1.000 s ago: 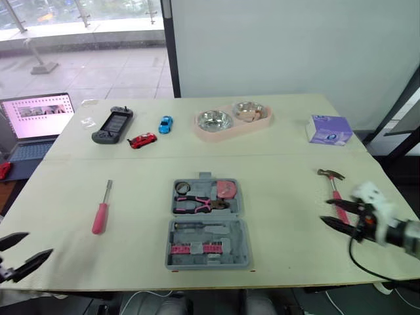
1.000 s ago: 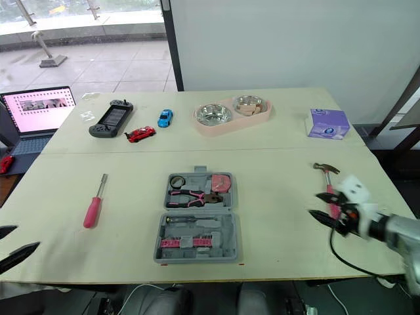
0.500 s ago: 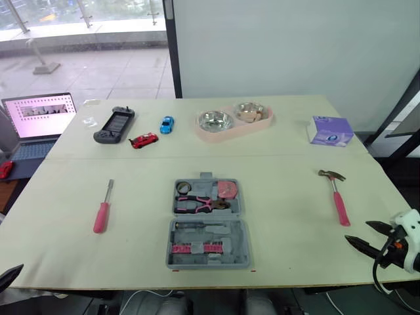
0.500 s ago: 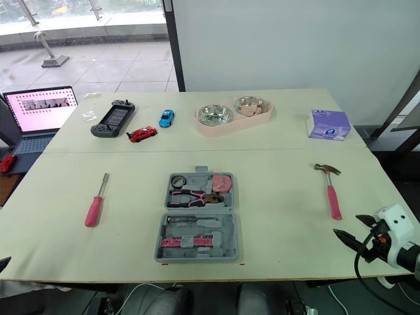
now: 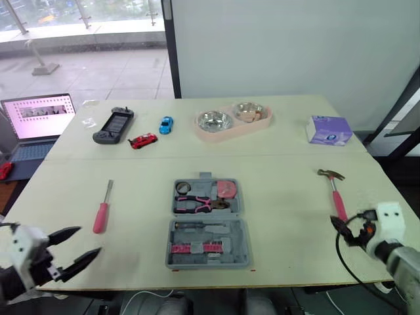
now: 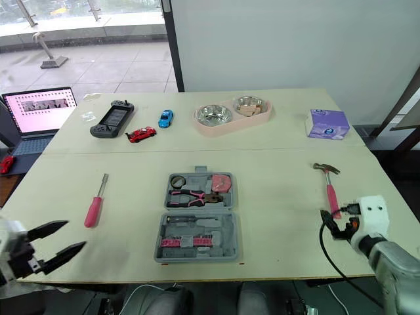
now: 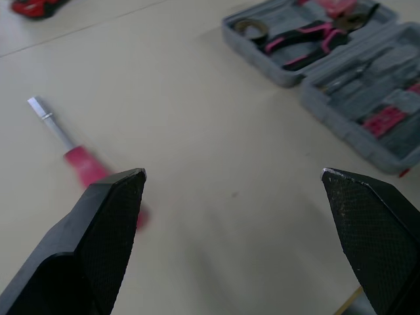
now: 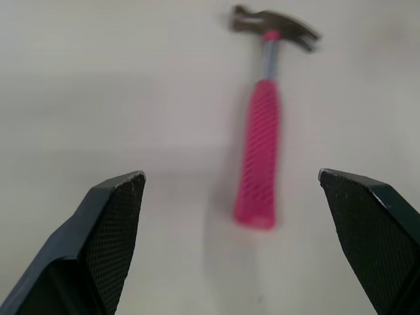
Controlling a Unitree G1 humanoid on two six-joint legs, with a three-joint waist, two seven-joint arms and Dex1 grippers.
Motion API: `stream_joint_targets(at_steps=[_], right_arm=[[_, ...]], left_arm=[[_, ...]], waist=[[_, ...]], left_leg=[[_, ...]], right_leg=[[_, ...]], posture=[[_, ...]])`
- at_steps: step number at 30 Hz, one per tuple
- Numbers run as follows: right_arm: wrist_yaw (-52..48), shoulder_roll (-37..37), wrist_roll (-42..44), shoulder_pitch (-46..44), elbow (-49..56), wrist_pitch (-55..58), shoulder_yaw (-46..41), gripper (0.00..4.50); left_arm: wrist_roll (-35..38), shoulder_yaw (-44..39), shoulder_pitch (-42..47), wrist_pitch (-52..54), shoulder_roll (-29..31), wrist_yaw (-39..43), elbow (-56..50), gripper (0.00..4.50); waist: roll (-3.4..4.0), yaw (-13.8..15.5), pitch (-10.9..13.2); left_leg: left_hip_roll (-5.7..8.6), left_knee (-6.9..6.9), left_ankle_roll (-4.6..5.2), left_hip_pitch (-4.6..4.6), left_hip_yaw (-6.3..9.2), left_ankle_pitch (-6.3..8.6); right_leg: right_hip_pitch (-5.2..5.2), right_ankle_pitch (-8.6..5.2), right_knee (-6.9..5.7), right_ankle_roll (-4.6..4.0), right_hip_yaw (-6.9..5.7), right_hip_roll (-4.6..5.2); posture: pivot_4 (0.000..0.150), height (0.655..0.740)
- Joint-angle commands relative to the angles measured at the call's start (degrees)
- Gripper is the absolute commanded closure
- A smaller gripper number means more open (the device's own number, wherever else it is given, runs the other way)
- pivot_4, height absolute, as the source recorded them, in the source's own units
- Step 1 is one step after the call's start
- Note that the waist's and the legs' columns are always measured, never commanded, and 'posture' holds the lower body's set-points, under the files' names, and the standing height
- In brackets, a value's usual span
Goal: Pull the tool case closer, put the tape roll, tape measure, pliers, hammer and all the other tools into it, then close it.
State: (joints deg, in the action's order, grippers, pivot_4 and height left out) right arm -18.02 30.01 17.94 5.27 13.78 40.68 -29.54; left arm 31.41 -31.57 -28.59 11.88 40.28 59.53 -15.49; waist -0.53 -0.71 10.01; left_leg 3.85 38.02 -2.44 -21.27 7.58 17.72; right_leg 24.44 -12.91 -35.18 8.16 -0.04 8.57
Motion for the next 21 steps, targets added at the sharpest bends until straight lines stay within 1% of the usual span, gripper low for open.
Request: stream_joint_targets(at_steps=[1,5,10,12,16,21], right_arm=[[6.6,-0.3,-1.9,-5.6,1.3,5.9,1.1,0.03],[9.4,1.0,-3.4,-15.9,-5.4,9.2,4.1,0.03],[12.1,2.6,-6.7,-27.1,-18.3,9.7,7.6,0.03],[12.0,2.9,-7.4,-30.5,-23.0,9.1,8.6,0.03],[12.7,3.6,-9.6,-39.4,-36.2,6.9,10.8,0.03],[12.7,4.7,-11.4,-46.4,-49.4,5.7,13.0,0.03]], left_arm=[[2.8,3.6,1.2,4.0,-0.2,-2.3,-8.1,0.0],[2.4,9.2,5.5,6.2,-0.8,-5.4,-13.7,0.0],[2.5,15.5,9.1,9.1,-1.4,-8.6,-20.0,0.0],[2.8,17.0,10.6,10.2,-1.6,-10.2,-21.9,0.0],[2.7,19.5,13.3,12.1,-1.7,-12.6,-25.0,0.0],[2.3,21.1,14.5,13.2,-2.0,-14.7,-27.0,0.0]], waist=[[0.05,0.1,0.0],[0.09,0.0,0.0],[0.12,-0.1,0.0],[0.12,-0.1,0.0],[0.14,-0.3,0.0],[0.16,-0.3,0.0]], left_leg=[[0.03,0.0,0.0,-0.01,0.0,-0.01],[0.07,0.01,-0.02,-0.01,-0.01,-0.03],[0.12,0.01,-0.03,-0.02,0.0,-0.04],[0.12,0.01,-0.03,-0.02,0.0,-0.04],[0.12,0.02,-0.04,-0.01,-0.02,-0.05],[0.12,0.02,-0.03,-0.02,-0.03,-0.05]], right_leg=[[0.01,0.01,0.0,0.0,0.0,0.01],[0.0,0.03,-0.01,0.0,0.0,0.01],[0.0,0.11,-0.01,0.12,0.0,0.01],[0.01,0.11,-0.02,0.12,0.0,0.01],[0.0,0.14,-0.02,0.07,0.01,0.01],[0.01,0.15,-0.02,0.07,0.01,0.0]], posture=[[0.15,0.7239],[0.15,0.7239],[0.15,0.7239],[0.15,0.7239],[0.15,0.7239],[0.15,0.7239]])
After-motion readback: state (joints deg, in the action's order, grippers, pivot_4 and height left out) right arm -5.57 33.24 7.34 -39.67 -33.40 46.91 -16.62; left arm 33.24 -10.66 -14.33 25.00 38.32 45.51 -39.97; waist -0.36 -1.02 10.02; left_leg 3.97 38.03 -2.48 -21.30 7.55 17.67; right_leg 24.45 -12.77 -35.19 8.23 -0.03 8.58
